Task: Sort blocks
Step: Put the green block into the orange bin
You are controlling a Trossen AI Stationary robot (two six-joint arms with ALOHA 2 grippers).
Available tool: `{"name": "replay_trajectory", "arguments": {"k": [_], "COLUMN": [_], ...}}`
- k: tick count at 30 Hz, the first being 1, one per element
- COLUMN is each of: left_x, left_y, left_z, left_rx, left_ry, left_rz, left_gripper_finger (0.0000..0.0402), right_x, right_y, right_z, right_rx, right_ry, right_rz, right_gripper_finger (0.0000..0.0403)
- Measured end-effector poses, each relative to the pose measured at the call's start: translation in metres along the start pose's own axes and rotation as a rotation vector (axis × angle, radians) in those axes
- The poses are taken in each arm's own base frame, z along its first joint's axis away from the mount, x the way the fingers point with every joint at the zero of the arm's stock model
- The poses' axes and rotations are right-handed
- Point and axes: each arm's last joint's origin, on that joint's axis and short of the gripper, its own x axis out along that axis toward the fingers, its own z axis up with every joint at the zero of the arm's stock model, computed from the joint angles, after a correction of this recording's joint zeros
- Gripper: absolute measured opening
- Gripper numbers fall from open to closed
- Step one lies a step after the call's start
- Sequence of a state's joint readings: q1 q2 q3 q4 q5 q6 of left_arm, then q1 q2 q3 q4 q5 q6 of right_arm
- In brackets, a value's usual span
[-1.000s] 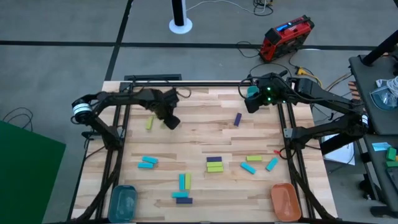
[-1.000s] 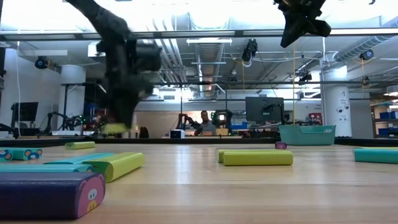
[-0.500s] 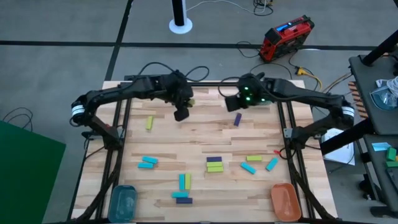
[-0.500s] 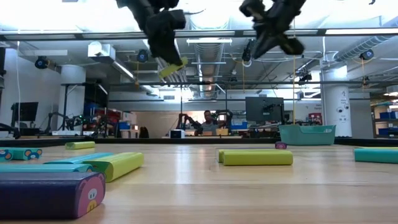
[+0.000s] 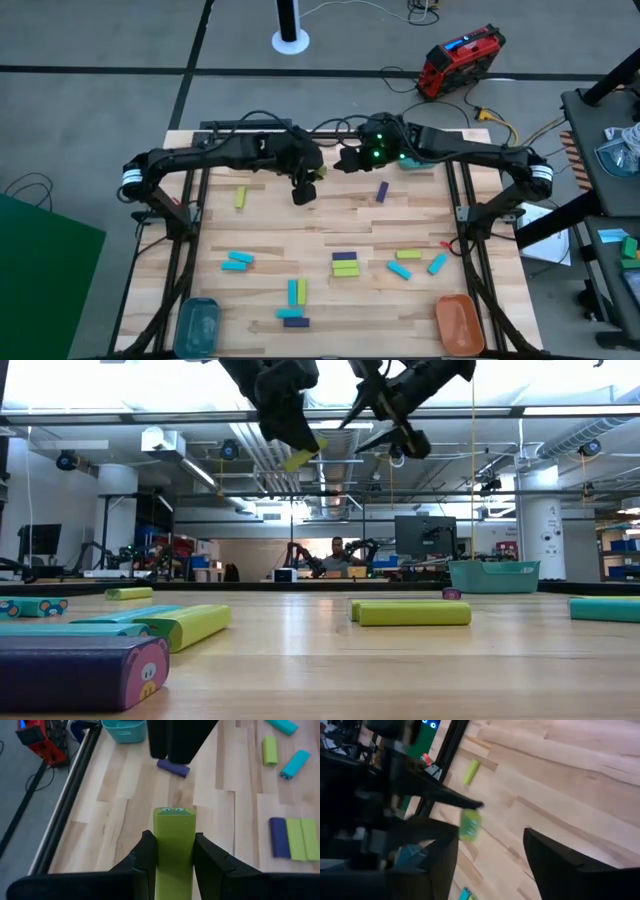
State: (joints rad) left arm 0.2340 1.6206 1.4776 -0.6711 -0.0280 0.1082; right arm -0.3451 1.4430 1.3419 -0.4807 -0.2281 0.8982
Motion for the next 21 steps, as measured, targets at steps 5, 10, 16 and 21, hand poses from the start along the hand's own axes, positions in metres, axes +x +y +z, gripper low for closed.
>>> {"name": "replay_trajectory", "arguments": {"k": [5,10,16,21], "left_x": [0.011,0.011,0.011,0.011], "left_y": [-0.002,-0.001,-0.003,-0.003], "left_z": [-0.001,0.004,0.007,0.01], "left_rx": [-0.045,-0.065,-0.069,-0.07], "left_ry": [0.013,-0.039,-0.064,-0.091], "left_rz": [-0.001,0.008,0.007,0.007], "left_gripper_finger": [0.0071,0.0071,0.0071,0.0071], "right_x": [0.008,0.015,0.017,0.017], "right_y": [0.004,0.003,0.003,0.003], "right_z": [0.004,0.004,0.004,0.004], "right_rx": [-0.006,-0.007,-0.01,-0.017], "right_ry": [0.01,0.031,0.032,0.03], "right_rz": [0.005,0.001,-0.001,-0.003], "right_gripper_finger": [0.024,0.0254,0.0249,0.0231]}}
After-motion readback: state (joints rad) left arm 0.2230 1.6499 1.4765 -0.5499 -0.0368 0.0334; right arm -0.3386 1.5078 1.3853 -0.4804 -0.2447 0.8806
